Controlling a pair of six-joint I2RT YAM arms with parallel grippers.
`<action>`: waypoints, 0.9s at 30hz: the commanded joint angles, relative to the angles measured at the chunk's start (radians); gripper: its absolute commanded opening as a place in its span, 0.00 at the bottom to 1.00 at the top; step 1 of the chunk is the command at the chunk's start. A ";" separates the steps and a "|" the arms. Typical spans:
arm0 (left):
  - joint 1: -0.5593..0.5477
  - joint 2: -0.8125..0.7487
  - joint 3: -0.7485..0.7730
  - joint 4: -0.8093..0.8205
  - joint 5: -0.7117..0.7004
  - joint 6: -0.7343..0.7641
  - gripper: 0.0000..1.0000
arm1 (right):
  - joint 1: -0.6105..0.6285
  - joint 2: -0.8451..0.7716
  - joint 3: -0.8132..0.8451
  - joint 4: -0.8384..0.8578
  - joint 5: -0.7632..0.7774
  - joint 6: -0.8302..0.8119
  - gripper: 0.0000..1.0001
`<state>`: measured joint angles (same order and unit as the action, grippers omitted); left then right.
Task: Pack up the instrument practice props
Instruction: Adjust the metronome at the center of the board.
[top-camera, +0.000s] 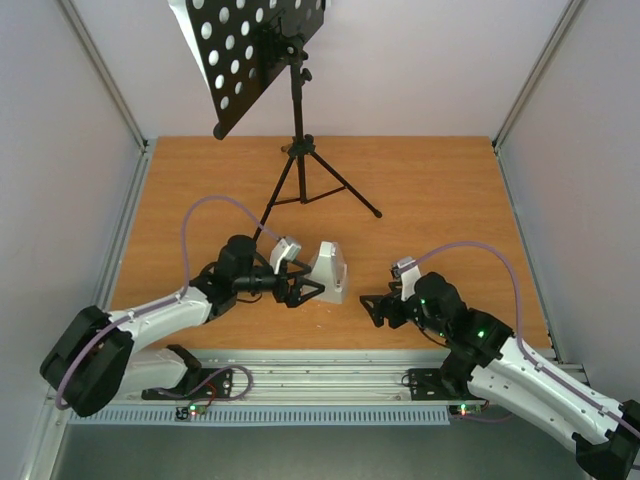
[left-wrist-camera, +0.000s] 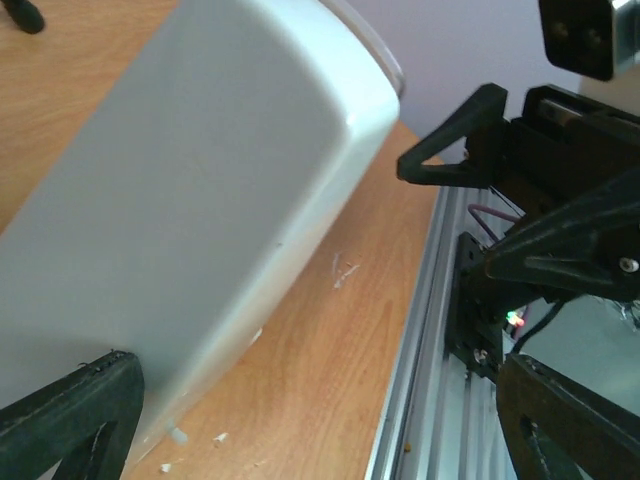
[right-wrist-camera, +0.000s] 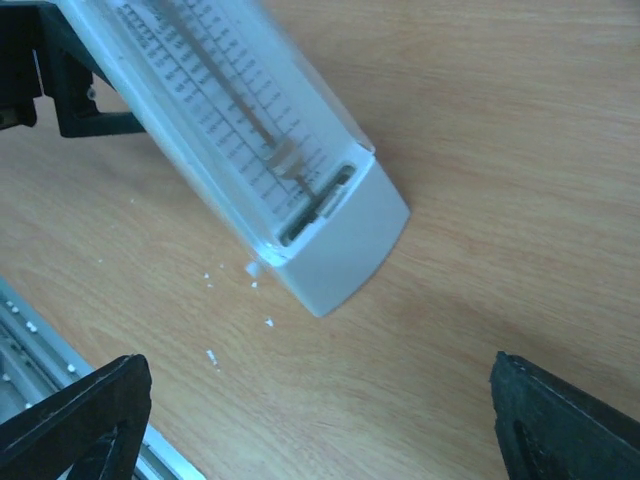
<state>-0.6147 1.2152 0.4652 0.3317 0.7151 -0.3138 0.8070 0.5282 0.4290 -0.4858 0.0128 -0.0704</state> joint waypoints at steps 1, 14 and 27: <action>-0.031 -0.042 -0.023 0.063 0.017 -0.004 0.97 | 0.004 0.026 0.024 0.105 -0.074 -0.061 0.91; -0.030 -0.310 -0.006 -0.228 -0.207 -0.073 0.82 | -0.311 0.286 0.122 0.420 -0.596 -0.127 0.80; -0.144 -0.108 -0.147 0.130 -0.196 -0.322 0.82 | -0.350 0.539 0.317 0.473 -0.761 -0.331 0.97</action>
<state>-0.7399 1.0332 0.3283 0.2729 0.5201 -0.5621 0.4686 1.0153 0.6872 -0.0486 -0.6746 -0.3012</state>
